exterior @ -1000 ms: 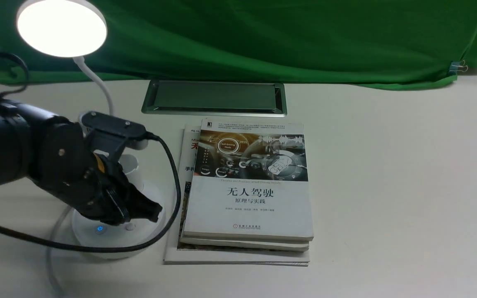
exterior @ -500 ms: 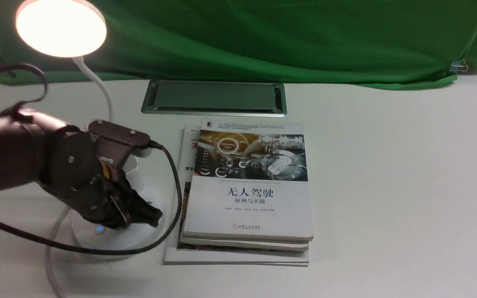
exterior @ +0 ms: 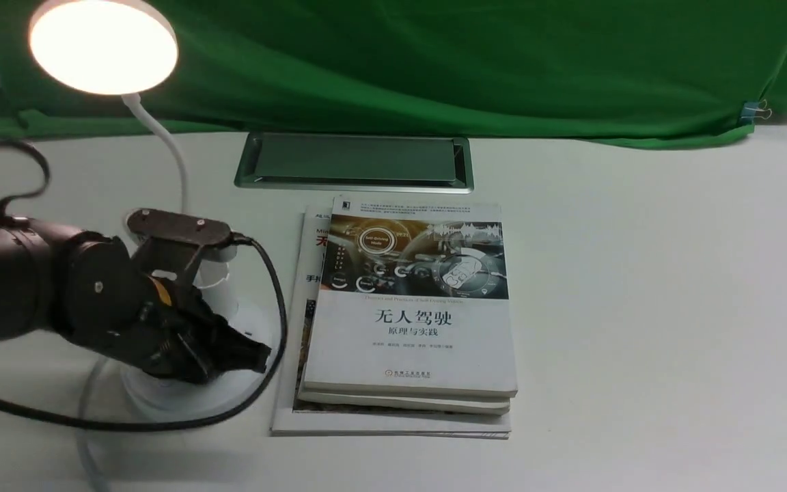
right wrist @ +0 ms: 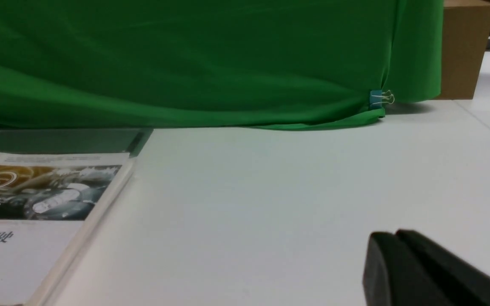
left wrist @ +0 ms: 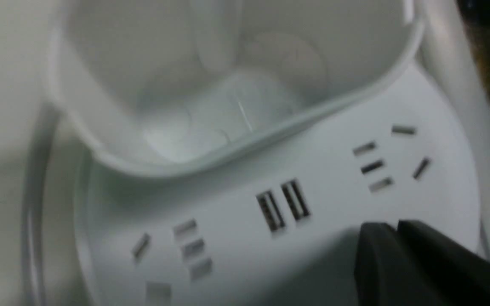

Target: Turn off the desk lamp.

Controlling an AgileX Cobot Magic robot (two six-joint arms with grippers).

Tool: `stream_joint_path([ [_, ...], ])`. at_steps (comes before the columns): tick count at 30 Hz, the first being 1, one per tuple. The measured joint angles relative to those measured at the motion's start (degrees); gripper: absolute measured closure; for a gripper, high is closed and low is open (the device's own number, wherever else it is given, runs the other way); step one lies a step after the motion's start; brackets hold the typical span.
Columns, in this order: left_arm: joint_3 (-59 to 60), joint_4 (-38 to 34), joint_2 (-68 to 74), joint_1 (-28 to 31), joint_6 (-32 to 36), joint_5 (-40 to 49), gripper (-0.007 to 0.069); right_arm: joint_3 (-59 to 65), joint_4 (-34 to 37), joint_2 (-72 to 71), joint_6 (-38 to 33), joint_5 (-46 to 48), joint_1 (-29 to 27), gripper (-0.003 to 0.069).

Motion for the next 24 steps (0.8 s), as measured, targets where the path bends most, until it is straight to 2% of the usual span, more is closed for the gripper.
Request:
stream_joint_path([
  [5,-0.5,-0.5,0.2,0.0,1.3,-0.8,0.0606,0.0,0.0,0.0,0.0,0.0,0.0,0.0622],
  [11,-1.3,7.1,-4.5,0.0,-3.8,5.1,0.0606,0.0,0.0,0.0,0.0,0.0,0.0,0.0622],
  [14,-2.5,8.5,-7.2,0.0,-4.9,4.6,0.0606,0.0,0.0,0.0,0.0,0.0,0.0,0.0622],
  [20,-2.8,6.3,-8.5,0.0,-4.9,6.1,0.0606,0.0,0.0,0.0,0.0,0.0,0.0,0.0622],
  [24,-2.1,1.5,-12.6,0.0,-0.5,9.5,0.0606,0.0,0.0,0.0,0.0,0.0,0.0,0.0622],
])
